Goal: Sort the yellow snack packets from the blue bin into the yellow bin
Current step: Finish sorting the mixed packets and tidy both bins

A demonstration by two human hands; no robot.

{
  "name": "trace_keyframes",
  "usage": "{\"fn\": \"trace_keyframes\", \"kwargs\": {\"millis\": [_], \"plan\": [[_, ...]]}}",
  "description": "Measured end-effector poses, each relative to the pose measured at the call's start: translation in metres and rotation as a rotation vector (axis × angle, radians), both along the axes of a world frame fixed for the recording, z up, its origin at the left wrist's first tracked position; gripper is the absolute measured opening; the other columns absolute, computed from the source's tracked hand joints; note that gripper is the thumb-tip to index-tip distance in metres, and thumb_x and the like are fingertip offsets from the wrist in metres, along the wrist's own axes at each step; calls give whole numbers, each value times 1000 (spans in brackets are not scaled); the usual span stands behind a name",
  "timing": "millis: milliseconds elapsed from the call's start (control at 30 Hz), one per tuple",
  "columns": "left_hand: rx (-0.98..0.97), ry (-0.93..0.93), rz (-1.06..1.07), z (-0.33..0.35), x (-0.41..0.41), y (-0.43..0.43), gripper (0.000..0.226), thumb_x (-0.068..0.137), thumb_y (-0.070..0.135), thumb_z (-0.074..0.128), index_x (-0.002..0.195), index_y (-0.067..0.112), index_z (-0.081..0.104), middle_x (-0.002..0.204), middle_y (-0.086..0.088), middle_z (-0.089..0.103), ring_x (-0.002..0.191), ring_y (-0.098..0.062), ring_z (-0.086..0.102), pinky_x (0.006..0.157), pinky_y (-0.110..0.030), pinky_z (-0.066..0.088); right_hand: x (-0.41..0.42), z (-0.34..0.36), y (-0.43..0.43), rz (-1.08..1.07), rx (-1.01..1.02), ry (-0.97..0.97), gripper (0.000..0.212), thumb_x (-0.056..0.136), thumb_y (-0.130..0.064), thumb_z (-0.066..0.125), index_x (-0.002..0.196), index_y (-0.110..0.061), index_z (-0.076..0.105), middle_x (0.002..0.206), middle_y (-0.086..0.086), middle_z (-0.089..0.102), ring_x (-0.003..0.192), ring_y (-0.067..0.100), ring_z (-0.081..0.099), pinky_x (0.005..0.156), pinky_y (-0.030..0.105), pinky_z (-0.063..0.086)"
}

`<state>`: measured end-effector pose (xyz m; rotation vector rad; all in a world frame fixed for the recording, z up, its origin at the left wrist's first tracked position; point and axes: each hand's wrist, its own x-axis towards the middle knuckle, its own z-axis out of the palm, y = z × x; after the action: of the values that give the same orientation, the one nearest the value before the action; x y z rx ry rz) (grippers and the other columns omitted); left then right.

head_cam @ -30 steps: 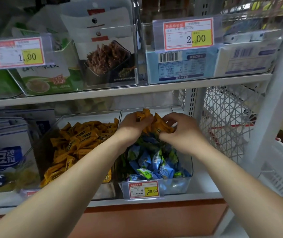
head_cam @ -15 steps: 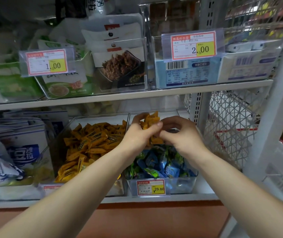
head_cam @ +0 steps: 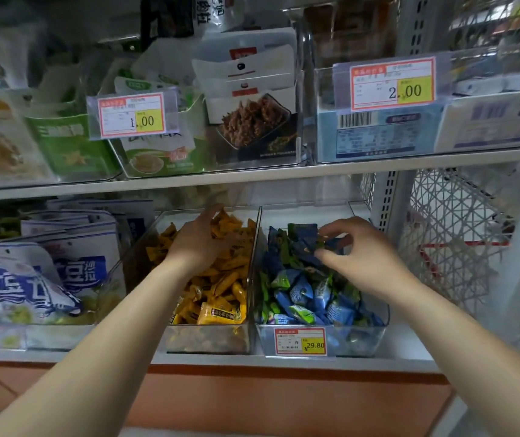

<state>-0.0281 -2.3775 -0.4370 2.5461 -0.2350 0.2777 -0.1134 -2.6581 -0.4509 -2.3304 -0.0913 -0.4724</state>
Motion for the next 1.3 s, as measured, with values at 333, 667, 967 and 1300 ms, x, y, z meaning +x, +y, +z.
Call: {"fn": "trace_keyframes", "kwargs": {"millis": [333,667,967,1300], "plan": [[0,101,-58,-13,16,14,76,81,68,63,147,37,41,152,3,45,136,-22,44,110,-39,38,-2,-9,-24,-103,-394,26,55,88,-45,64,138,-27,51,138,0,44,130,24,33,99,33,33],[471,148,-111,-20,33,18,78,79,84,42,143,39,47,160,4,31,140,-25,39,110,-43,33,-4,-22,-51,-102,-284,243,74,88,-35,62,150,-16,30,150,10,40,137,31,35,107,40,36],[469,-50,-152,47,18,-59,58,83,64,63,131,32,54,134,4,58,116,-20,57,94,-34,48,-5,-27,-61,-61,-198,234,69,88,-34,61,151,-21,34,144,0,49,128,18,48,90,20,32],[533,110,-503,-33,88,-200,39,95,27,62,132,14,58,134,-7,58,117,-22,55,91,-28,42,-2,-35,-63,15,-74,169,61,83,-35,58,141,-31,39,135,-4,50,118,15,53,94,34,47]]}}
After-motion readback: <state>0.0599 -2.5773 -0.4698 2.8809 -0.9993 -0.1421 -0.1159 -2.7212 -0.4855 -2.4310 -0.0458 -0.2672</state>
